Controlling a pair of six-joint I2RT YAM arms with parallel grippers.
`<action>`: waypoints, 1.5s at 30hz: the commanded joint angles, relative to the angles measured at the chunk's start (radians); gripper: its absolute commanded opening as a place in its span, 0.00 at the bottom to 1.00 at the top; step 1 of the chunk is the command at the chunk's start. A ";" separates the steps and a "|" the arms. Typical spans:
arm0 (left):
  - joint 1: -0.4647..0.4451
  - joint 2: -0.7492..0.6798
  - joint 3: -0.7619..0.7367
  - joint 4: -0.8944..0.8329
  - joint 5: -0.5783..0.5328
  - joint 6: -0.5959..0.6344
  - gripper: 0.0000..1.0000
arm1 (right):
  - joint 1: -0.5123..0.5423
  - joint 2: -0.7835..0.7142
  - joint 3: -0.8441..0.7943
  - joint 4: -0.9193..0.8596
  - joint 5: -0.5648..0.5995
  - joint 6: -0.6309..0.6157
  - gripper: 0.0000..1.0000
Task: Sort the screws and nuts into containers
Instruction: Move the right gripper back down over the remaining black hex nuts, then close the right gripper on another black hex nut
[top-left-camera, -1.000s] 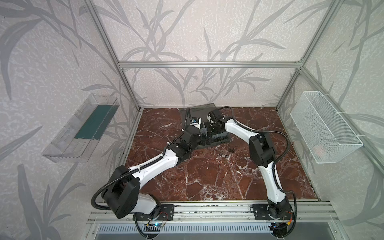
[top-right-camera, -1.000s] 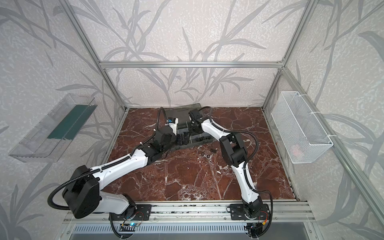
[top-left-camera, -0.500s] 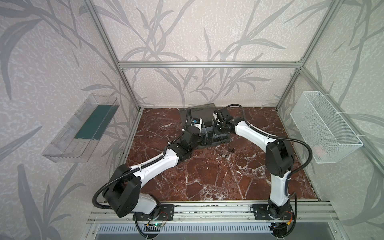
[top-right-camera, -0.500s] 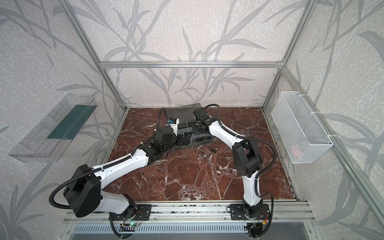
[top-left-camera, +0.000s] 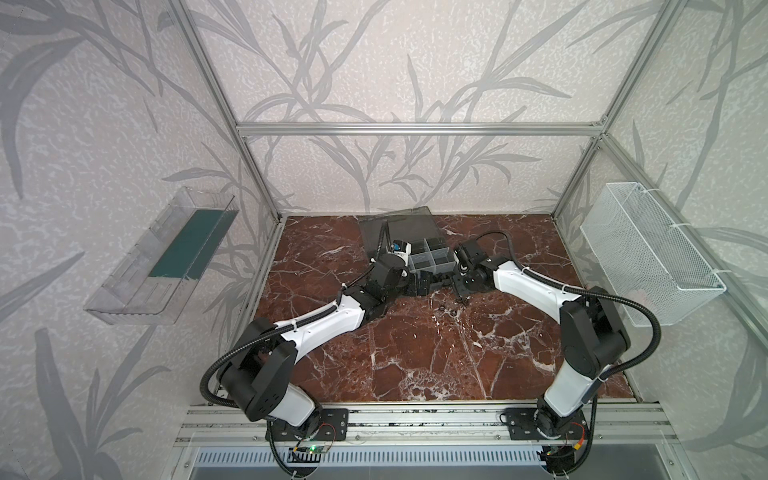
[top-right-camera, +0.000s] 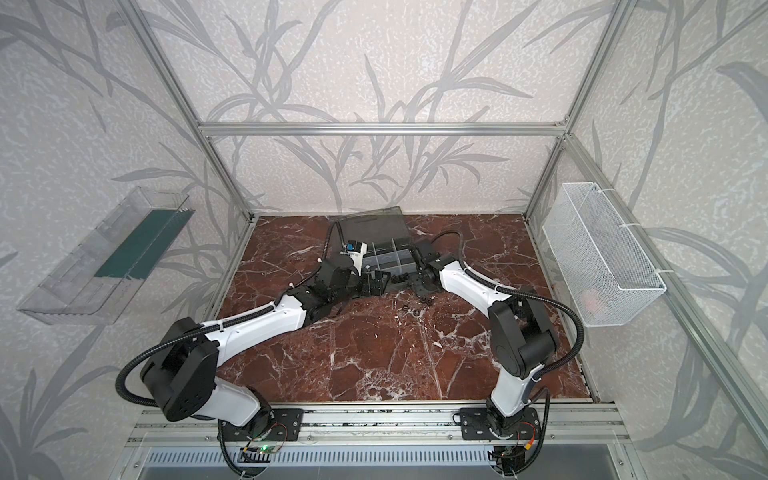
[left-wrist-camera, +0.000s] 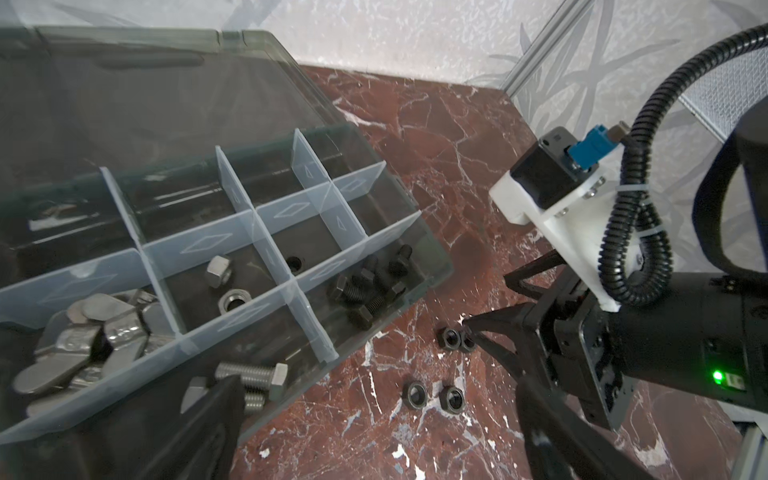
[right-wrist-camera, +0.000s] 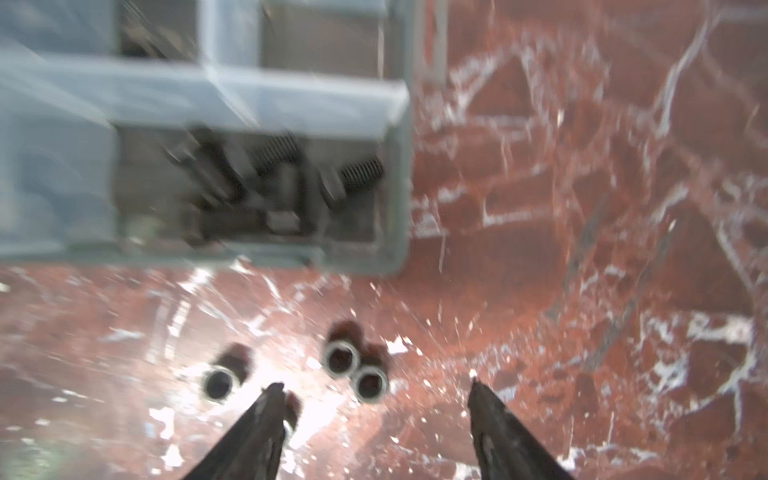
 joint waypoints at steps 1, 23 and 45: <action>-0.015 0.027 0.040 -0.004 0.072 -0.024 0.99 | -0.023 -0.070 -0.057 -0.007 0.002 -0.019 0.69; -0.032 0.038 0.064 -0.043 0.076 -0.012 0.99 | -0.044 0.096 -0.014 -0.043 -0.132 -0.053 0.58; -0.033 0.043 0.067 -0.046 0.089 -0.018 0.99 | -0.044 0.217 0.077 -0.096 -0.141 -0.063 0.46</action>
